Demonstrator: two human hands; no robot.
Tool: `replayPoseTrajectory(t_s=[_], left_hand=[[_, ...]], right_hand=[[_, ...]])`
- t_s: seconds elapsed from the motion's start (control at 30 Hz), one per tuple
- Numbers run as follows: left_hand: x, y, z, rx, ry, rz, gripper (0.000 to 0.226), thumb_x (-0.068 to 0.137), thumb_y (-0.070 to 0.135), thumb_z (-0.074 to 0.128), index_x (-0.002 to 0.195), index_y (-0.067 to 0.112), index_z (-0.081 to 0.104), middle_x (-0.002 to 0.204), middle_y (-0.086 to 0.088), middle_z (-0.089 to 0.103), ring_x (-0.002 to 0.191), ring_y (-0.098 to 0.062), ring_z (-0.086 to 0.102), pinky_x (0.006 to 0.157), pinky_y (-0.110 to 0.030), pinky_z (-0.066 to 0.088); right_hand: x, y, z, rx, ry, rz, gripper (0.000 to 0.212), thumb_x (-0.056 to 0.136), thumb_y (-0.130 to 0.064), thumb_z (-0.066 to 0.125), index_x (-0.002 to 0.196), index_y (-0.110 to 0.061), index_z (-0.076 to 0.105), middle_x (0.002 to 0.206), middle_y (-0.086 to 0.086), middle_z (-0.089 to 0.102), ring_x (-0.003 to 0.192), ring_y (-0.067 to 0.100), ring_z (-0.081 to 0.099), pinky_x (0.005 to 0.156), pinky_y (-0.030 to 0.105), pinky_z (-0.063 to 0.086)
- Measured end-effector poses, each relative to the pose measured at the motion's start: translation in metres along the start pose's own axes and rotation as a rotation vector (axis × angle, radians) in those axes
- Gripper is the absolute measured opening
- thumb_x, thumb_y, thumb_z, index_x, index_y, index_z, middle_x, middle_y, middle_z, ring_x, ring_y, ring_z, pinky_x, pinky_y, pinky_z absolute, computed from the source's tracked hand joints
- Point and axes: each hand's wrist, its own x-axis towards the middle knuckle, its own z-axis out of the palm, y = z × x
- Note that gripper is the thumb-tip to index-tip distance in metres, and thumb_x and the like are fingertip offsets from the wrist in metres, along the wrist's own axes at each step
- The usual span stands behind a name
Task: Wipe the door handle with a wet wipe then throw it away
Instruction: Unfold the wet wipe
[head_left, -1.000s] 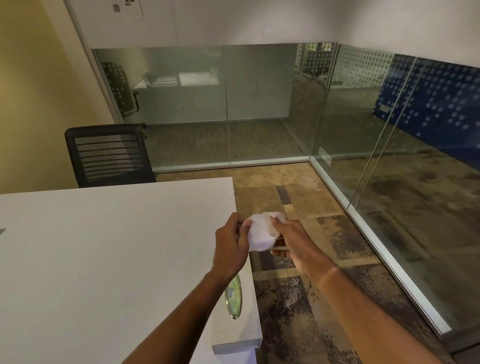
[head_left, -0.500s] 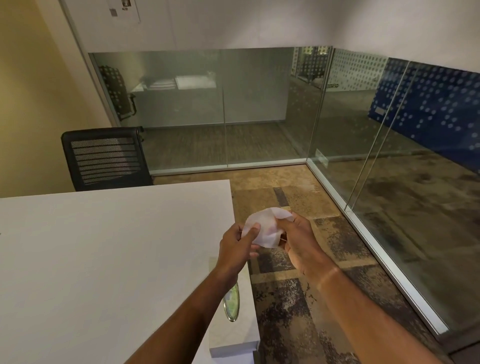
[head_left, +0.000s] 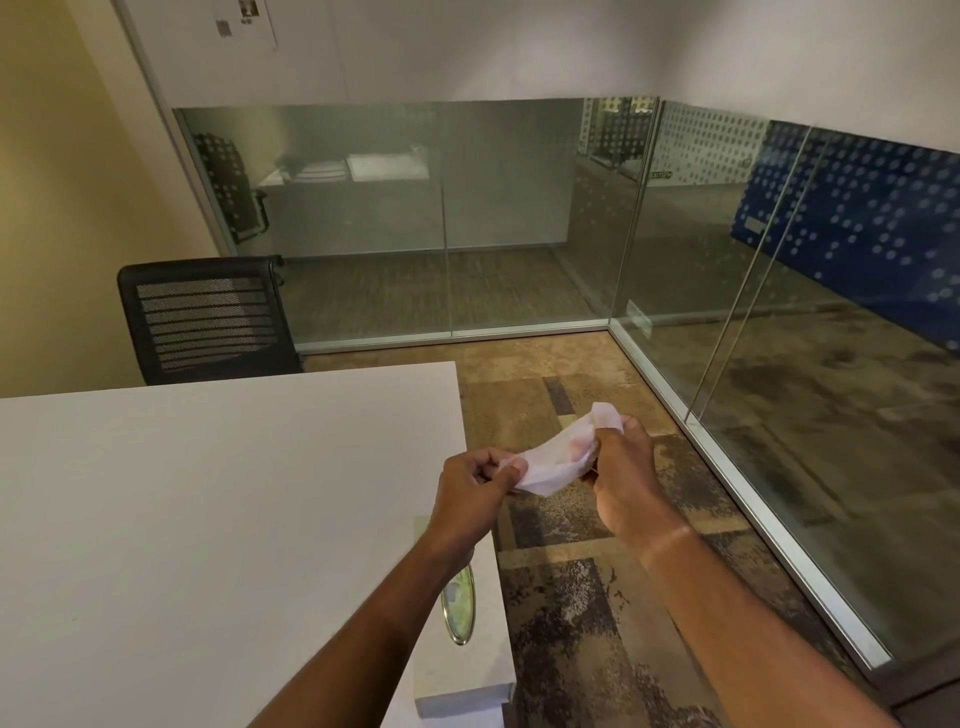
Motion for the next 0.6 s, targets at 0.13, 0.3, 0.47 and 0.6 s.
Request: replayPoseTrajectory(t_s=[0.13, 0.3, 0.47, 0.6], left_hand=[[0.001, 0.007, 0.001, -0.186, -0.001, -0.016, 0.029, 0.096, 0.009, 0.059, 0.068, 0.014, 0.062, 0.076, -0.013, 0.055, 0.078, -0.024, 0.052, 0.074, -0.036, 0.045], [0.011, 0.012, 0.0, -0.486, 0.125, -0.08, 0.024, 0.102, 0.007, 0.046, 0.079, 0.007, 0.051, 0.079, -0.006, 0.061, 0.074, -0.016, 0.06, 0.07, -0.031, 0.055], [0.013, 0.011, 0.004, -0.393, 0.241, -0.083, 0.019, 0.105, 0.018, 0.044, 0.088, 0.014, 0.051, 0.087, -0.005, 0.061, 0.074, -0.016, 0.061, 0.065, -0.038, 0.052], [0.014, 0.007, 0.005, -0.193, 0.275, 0.044, 0.017, 0.105, 0.026, 0.043, 0.091, 0.019, 0.048, 0.085, -0.005, 0.051, 0.072, -0.018, 0.05, 0.047, -0.025, 0.041]], right_hand=[[-0.003, 0.004, -0.001, -0.136, -0.085, -0.032, 0.011, 0.099, -0.023, 0.053, 0.105, -0.014, 0.053, 0.094, 0.01, 0.066, 0.074, 0.018, 0.06, 0.051, 0.026, 0.043], [-0.008, 0.011, -0.005, -0.197, -0.14, -0.043, 0.002, 0.096, -0.018, 0.056, 0.095, -0.018, 0.055, 0.083, 0.013, 0.065, 0.072, 0.023, 0.058, 0.063, 0.036, 0.047], [-0.014, 0.01, -0.005, -0.196, -0.151, -0.087, 0.018, 0.099, -0.014, 0.052, 0.092, -0.024, 0.065, 0.087, 0.008, 0.069, 0.075, 0.019, 0.064, 0.062, 0.035, 0.05], [-0.016, 0.005, -0.01, -0.286, -0.107, -0.047, 0.019, 0.096, -0.027, 0.059, 0.079, -0.018, 0.064, 0.061, 0.001, 0.049, 0.046, 0.006, 0.046, 0.04, 0.02, 0.035]])
